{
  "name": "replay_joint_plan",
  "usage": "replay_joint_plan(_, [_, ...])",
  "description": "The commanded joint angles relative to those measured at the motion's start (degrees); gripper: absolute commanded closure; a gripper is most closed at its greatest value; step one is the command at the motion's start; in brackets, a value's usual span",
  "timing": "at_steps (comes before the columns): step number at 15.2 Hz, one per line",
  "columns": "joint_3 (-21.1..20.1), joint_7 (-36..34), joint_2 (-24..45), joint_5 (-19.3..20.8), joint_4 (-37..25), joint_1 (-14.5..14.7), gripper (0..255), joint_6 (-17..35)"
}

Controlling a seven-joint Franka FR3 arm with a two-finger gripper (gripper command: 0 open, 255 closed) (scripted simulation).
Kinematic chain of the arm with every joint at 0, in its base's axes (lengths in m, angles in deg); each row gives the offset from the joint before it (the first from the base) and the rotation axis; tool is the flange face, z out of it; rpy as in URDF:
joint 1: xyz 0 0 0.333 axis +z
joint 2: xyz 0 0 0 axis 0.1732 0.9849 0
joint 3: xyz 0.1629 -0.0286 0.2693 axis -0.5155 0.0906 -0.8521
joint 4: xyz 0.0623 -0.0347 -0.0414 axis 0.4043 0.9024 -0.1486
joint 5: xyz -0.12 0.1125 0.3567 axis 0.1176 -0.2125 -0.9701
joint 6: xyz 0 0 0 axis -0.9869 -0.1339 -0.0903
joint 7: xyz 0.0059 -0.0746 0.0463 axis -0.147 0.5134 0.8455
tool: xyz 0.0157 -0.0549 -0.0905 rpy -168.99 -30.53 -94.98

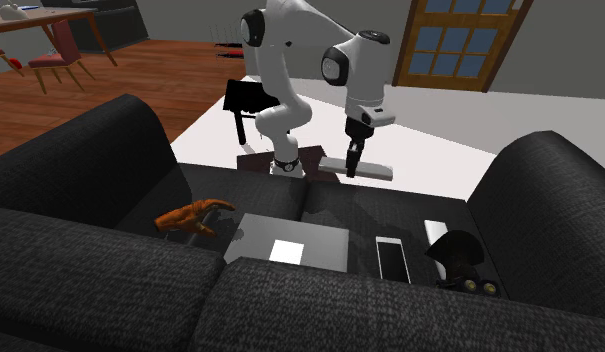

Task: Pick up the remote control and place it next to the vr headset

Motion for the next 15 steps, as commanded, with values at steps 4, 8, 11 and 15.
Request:
replay_joint_plan(4, [-3.6,-5.2,8.3,-0.8,-7.6,1.9,255,0.5])
replay_joint_plan(8, [-6.2,-9.3,15.2,-0.6,-14.8,3.3,255,-0.1])
replay_joint_plan(11, [-7.9,-12.4,20.7,0.0,-21.0,4.4,255,-1.0])
replay_joint_plan(15, [-9.3,-15.3,26.5,1.0,-27.1,5.8,255,-1.6])
